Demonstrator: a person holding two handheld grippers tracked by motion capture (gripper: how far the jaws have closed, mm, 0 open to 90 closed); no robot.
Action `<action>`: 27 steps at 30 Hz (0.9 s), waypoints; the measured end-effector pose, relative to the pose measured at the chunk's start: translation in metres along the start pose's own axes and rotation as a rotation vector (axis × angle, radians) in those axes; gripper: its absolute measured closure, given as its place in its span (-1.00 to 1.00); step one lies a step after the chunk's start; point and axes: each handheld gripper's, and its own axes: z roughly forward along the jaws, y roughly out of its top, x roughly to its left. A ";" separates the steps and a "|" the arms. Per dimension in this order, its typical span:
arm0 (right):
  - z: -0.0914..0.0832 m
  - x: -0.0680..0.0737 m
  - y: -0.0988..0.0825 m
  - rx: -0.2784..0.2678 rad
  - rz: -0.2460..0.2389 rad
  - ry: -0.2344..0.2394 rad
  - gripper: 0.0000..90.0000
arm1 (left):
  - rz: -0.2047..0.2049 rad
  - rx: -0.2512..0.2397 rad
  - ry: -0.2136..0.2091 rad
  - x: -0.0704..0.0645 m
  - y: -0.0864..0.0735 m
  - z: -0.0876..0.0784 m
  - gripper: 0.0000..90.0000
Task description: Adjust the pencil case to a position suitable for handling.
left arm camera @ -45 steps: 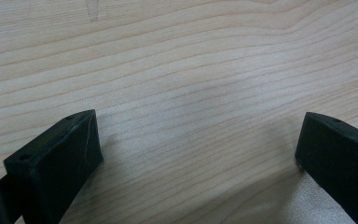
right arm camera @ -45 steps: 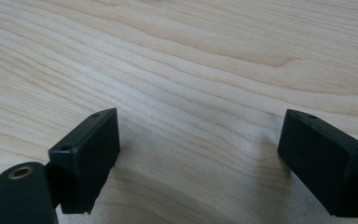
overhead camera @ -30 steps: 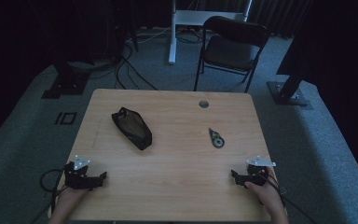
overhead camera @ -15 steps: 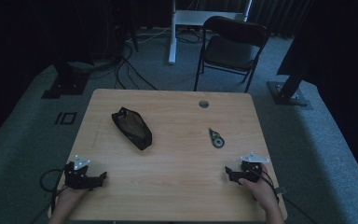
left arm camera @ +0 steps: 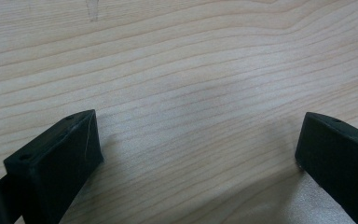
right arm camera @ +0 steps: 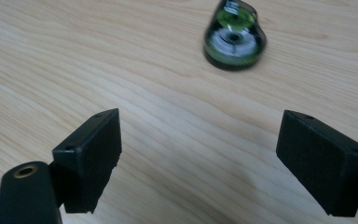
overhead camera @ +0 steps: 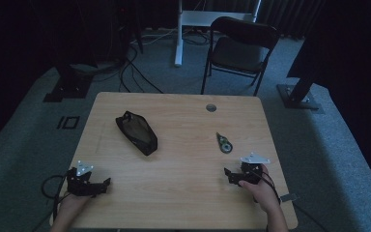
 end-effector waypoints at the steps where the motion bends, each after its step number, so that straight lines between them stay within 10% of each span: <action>1: 0.001 0.002 0.001 -0.002 -0.006 0.004 -0.70 | 0.000 0.000 0.000 0.000 0.000 0.000 -1.00; 27: 0.037 0.051 0.041 -0.033 -0.072 0.102 -0.68 | 0.000 0.000 0.000 0.000 0.000 0.000 -1.00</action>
